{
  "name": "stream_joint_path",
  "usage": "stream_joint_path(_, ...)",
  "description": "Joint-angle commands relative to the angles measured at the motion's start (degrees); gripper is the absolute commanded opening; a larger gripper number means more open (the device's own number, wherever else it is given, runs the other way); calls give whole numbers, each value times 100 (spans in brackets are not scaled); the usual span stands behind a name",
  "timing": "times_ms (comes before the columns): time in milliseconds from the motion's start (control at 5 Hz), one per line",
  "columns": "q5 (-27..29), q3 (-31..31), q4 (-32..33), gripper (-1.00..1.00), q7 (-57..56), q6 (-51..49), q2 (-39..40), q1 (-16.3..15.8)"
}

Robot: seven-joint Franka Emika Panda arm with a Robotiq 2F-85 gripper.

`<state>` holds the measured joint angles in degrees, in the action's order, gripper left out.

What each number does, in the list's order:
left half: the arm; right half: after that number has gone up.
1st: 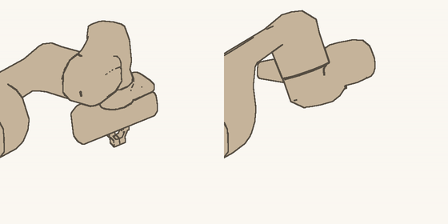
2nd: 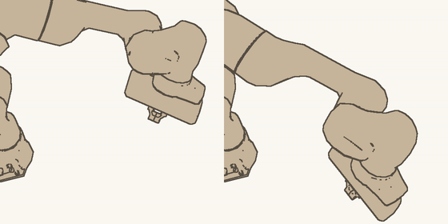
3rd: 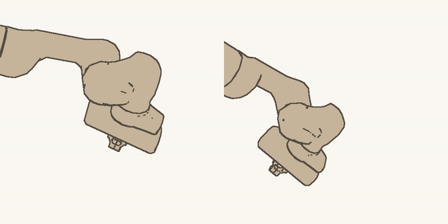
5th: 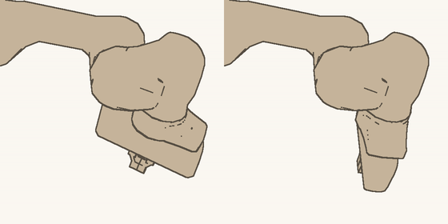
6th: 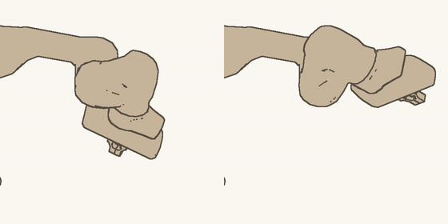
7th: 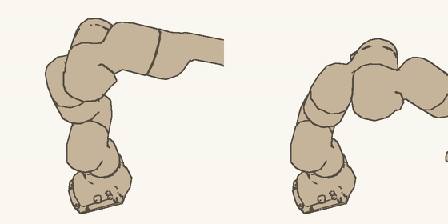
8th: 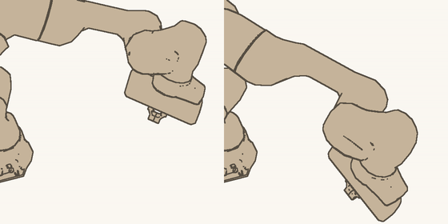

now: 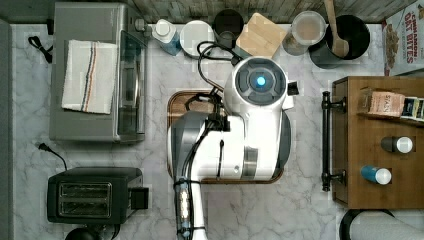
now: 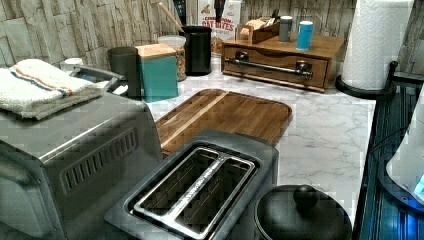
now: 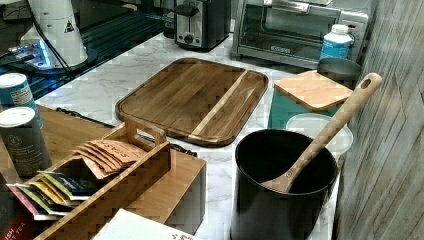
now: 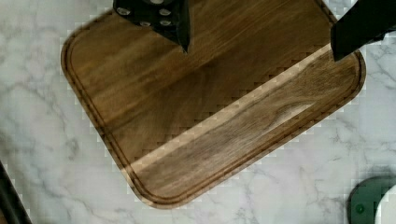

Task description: Open the drawer.

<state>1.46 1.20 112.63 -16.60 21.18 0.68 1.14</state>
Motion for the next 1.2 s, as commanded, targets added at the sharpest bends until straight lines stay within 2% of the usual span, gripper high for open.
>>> stream_joint_path(200,-306,608,1035,100,-2257,1003,-601,473)
stream_joint_path(600,-776,825,1037,100,-3256,1397,-314,752)
stream_joint_path(800,-952,1120,1374,100,-3833,1974,-322,724)
stream_joint_path(1200,-643,1211,1167,100,-5056,2342,205,1005)
